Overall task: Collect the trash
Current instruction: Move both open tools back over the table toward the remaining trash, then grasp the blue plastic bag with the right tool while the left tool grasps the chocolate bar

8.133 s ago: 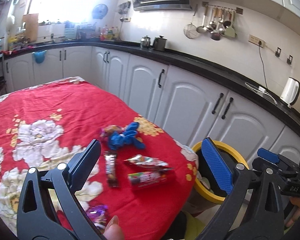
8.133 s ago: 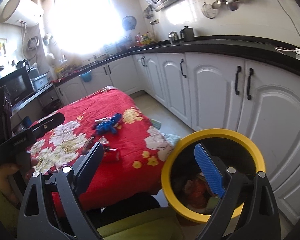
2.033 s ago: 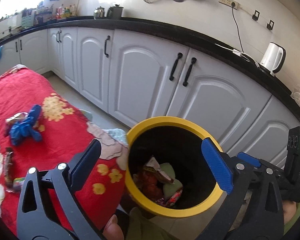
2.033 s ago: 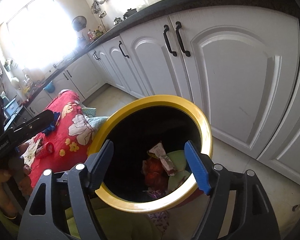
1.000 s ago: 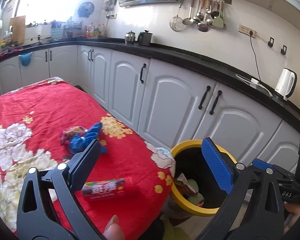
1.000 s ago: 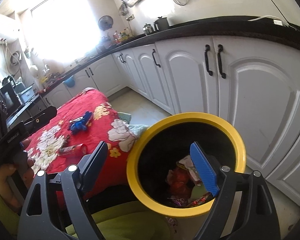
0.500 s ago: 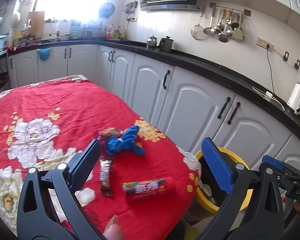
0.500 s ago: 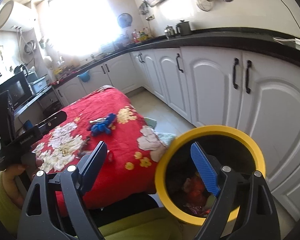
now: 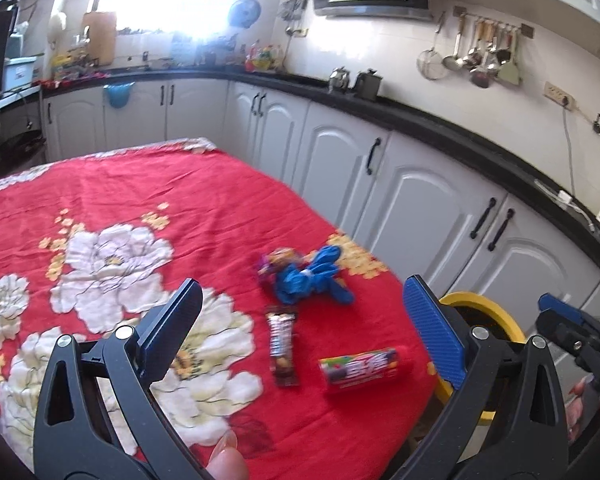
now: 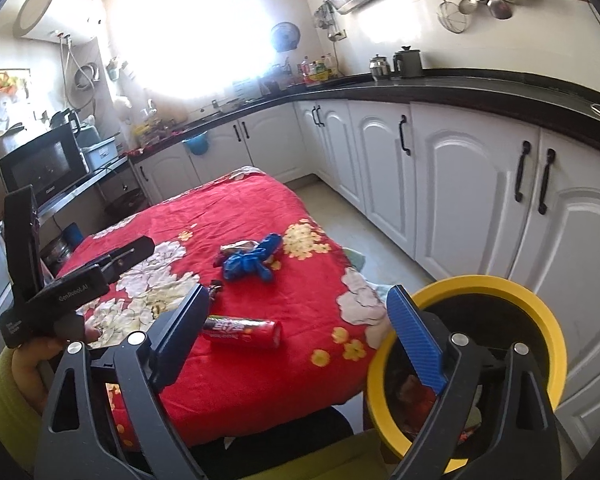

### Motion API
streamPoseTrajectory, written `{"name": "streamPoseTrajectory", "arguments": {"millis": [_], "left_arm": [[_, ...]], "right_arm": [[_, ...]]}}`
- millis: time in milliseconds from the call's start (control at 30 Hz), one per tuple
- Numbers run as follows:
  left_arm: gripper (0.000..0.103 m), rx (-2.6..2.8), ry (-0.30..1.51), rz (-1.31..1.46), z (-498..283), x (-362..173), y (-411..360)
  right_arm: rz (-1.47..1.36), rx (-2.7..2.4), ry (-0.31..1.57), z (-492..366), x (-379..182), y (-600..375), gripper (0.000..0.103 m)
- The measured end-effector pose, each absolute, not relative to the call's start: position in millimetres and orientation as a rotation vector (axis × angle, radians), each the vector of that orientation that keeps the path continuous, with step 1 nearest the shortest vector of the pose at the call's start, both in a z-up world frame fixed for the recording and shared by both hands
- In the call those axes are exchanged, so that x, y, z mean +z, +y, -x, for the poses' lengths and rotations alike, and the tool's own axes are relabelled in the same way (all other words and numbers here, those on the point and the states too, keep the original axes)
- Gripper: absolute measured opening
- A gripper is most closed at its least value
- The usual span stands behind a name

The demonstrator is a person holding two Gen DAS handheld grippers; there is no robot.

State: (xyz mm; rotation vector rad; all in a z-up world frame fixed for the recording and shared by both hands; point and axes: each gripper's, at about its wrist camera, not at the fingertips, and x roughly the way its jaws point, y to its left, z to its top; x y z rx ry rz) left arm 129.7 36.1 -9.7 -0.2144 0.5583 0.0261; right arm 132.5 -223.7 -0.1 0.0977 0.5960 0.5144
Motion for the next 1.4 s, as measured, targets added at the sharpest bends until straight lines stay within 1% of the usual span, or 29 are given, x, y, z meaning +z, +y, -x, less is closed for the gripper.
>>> {"name": "streamPoseTrajectory", "arguments": {"millis": [267,300,333,400,433,467,533,600,633,667,733,767,833,900,1167,1267,1333,1400], "left_arm": [[0.092,0.041,0.649,0.253,-138.1,-34.0,63.2],[0.089,0.034,0.66,0.263,-139.2,-37.4,64.8],[0.084,0.025,0.675,0.275,-140.8,-41.7,66.4],[0.077,0.016,0.696,0.286,-142.8,-48.3,67.1],[0.071,0.002,0.711,0.296,-144.3,-53.4,67.0],[0.068,-0.007,0.719,0.303,-145.0,-56.4,66.3],[0.059,-0.04,0.749,0.333,-148.4,-65.3,65.2],[0.052,-0.061,0.772,0.349,-150.7,-72.5,63.2],[0.048,-0.074,0.784,0.361,-152.4,-77.0,62.5],[0.047,-0.081,0.79,0.368,-153.1,-79.2,62.1],[0.04,-0.095,0.804,0.39,-155.7,-83.9,62.0],[0.039,-0.099,0.807,0.399,-157.0,-85.2,62.0],[0.036,-0.109,0.81,0.415,-158.9,-86.7,61.6],[0.034,-0.119,0.811,0.425,-161.6,-87.2,60.9],[0.034,-0.113,0.845,0.471,-172.6,-98.7,64.2],[0.034,-0.109,0.864,0.473,-175.8,-105.0,64.7],[0.031,-0.108,0.864,0.46,-176.3,-106.5,64.6],[0.03,-0.107,0.862,0.452,-176.3,-107.2,65.2]], "right_arm": [[-0.088,0.544,0.615,-157.2,-2.0,-199.1,0.088],[-0.09,0.549,0.619,-161.4,-3.1,-196.8,0.088],[-0.089,0.549,0.625,-165.2,-4.2,-194.8,0.088],[-0.086,0.554,0.637,-175.0,-7.1,-188.9,0.088],[-0.081,0.555,0.644,-179.5,-8.9,-186.0,0.088],[-0.076,0.556,0.654,-184.6,-11.0,-182.6,0.087],[-0.068,0.568,0.668,-191.9,-15.5,-176.9,0.081],[-0.054,0.583,0.693,-202.2,-22.2,-168.2,0.078],[-0.048,0.591,0.705,-206.0,-25.0,-165.4,0.074],[-0.041,0.601,0.719,-210.5,-29.4,-162.3,0.072],[-0.012,0.619,0.755,-222.4,-39.4,-151.7,0.064],[0.0,0.626,0.77,-226.0,-43.2,-147.6,0.062],[0.035,0.637,0.801,-235.0,-53.4,-137.9,0.055],[0.067,0.642,0.834,-245.5,-65.0,-127.9,0.05],[0.125,0.667,0.89,-269.9,-86.7,-97.1,0.038],[0.15,0.667,0.899,-273.9,-93.9,-88.8,0.028],[0.154,0.668,0.91,-275.6,-98.1,-85.5,0.01],[0.152,0.671,0.91,-273.7,-100.3,-86.6,0.008]]}}
